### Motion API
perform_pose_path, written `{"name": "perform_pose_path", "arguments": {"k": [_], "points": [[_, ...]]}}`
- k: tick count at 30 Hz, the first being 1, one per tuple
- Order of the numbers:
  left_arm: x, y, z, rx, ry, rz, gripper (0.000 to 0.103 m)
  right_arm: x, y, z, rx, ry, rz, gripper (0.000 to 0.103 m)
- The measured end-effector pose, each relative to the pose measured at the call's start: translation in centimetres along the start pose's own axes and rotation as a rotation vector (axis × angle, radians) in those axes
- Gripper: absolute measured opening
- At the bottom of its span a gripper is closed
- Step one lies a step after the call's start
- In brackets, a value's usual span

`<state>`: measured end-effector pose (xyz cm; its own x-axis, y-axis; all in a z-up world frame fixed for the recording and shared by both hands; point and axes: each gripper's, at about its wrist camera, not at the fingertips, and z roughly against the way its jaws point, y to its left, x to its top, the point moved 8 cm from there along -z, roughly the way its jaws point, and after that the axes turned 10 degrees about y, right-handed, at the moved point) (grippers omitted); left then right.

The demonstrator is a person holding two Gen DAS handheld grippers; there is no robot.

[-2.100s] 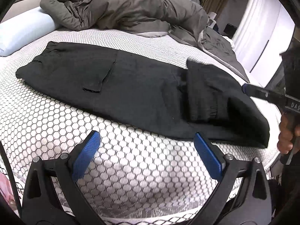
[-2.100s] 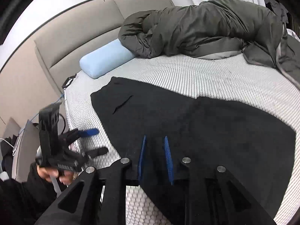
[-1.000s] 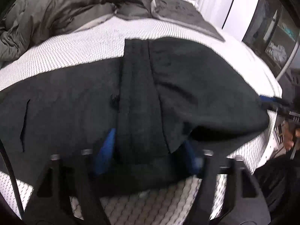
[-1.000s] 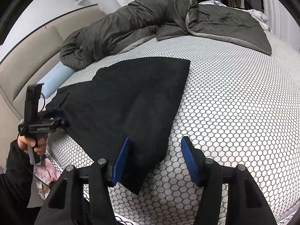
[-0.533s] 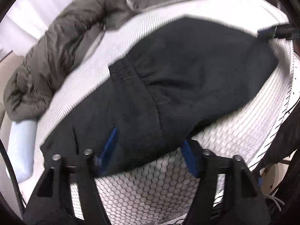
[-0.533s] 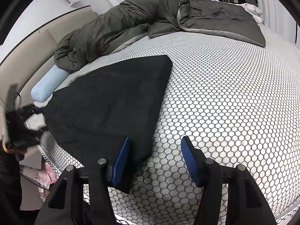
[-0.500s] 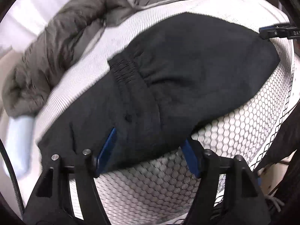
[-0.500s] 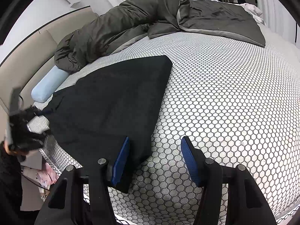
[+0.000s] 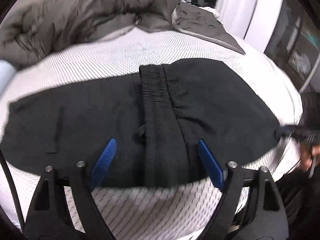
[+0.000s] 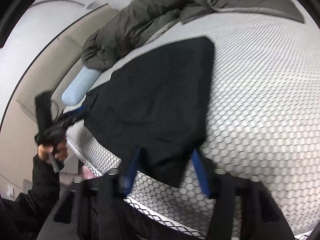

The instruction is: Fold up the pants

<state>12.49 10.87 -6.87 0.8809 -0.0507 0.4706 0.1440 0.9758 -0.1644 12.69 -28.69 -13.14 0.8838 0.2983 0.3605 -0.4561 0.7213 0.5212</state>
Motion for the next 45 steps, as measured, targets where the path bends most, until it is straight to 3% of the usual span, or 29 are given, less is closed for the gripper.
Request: {"name": "perform_pose_path", "arguments": {"k": [1,3,6,8,11,15,17,20,22,24,25,26,27,30,34,39,41,42,43,45], "points": [[0.2,0.0,-1.1,-0.012,0.025,0.007,0.066,-0.2,0.0,-0.3,-0.022,0.009,0.007,0.022],[0.0,0.2,-2.9,0.023,0.071,0.008,0.066,-0.6,0.3,0.0,-0.029,0.005,0.03,0.012],[-0.1,0.6,-3.2,0.032,0.075,0.029,0.07,-1.5,0.3,1.5,0.004,-0.031,0.018,0.011],[0.1,0.6,-2.2,0.059,0.068,0.022,0.07,-2.4,-0.5,1.2,0.015,-0.002,-0.019,0.012],[1.1,-1.2,0.6,0.103,-0.009,-0.014,0.07,-2.5,-1.4,1.1,0.028,0.019,-0.047,0.018],[2.9,-7.5,2.5,0.016,-0.055,-0.1,0.079,-2.0,-1.8,3.6,0.057,-0.063,-0.061,0.044],[4.1,-12.4,1.2,-0.026,-0.045,-0.187,0.08,-1.9,-1.4,3.9,0.078,-0.073,-0.055,0.044],[5.7,-18.0,-2.8,-0.026,0.021,-0.288,0.08,-1.8,-1.5,2.3,0.049,-0.026,-0.066,0.044],[6.5,-20.9,-6.6,-0.013,0.117,-0.322,0.075,-1.8,-2.0,1.4,0.046,-0.005,-0.103,0.042],[6.6,-22.7,-9.7,0.005,0.205,-0.36,0.064,-1.9,-2.8,1.8,0.073,-0.022,-0.139,0.022],[6.7,-23.2,-11.3,0.023,0.245,-0.365,0.06,-2.0,-3.3,2.1,0.086,-0.028,-0.156,0.018],[6.8,-23.4,-12.2,0.03,0.258,-0.354,0.06,-2.1,-3.7,2.4,0.102,-0.034,-0.169,0.005],[6.8,-23.4,-12.6,0.031,0.26,-0.341,0.06,-2.1,-3.6,2.6,0.113,-0.043,-0.168,0.003],[7.8,-22.8,-13.5,0.041,0.239,-0.274,0.055,-2.8,-2.9,3.7,0.09,-0.106,-0.149,0.001],[8.7,-21.8,-13.8,0.067,0.227,-0.214,0.051,-4.9,-1.6,2.9,0.098,-0.062,-0.121,0.001],[7.7,-22.0,-11.4,0.073,0.214,-0.242,0.051,-5.3,-2.4,4.5,0.115,-0.079,-0.15,0.007],[6.2,-23.5,-9.1,0.028,0.191,-0.315,0.055,-5.2,-3.3,6.4,0.121,-0.144,-0.188,0.016],[4.9,-24.6,-7.7,-0.007,0.157,-0.362,0.068,-4.9,-3.9,7.2,0.109,-0.182,-0.202,0.025],[3.6,-25.4,-6.9,-0.021,0.133,-0.404,0.08,-4.7,-4.8,8.2,0.079,-0.225,-0.224,0.026],[2.0,-26.0,-7.0,0.002,0.109,-0.469,0.08,-4.4,-6.3,9.1,0.016,-0.266,-0.267,0.026]]}}
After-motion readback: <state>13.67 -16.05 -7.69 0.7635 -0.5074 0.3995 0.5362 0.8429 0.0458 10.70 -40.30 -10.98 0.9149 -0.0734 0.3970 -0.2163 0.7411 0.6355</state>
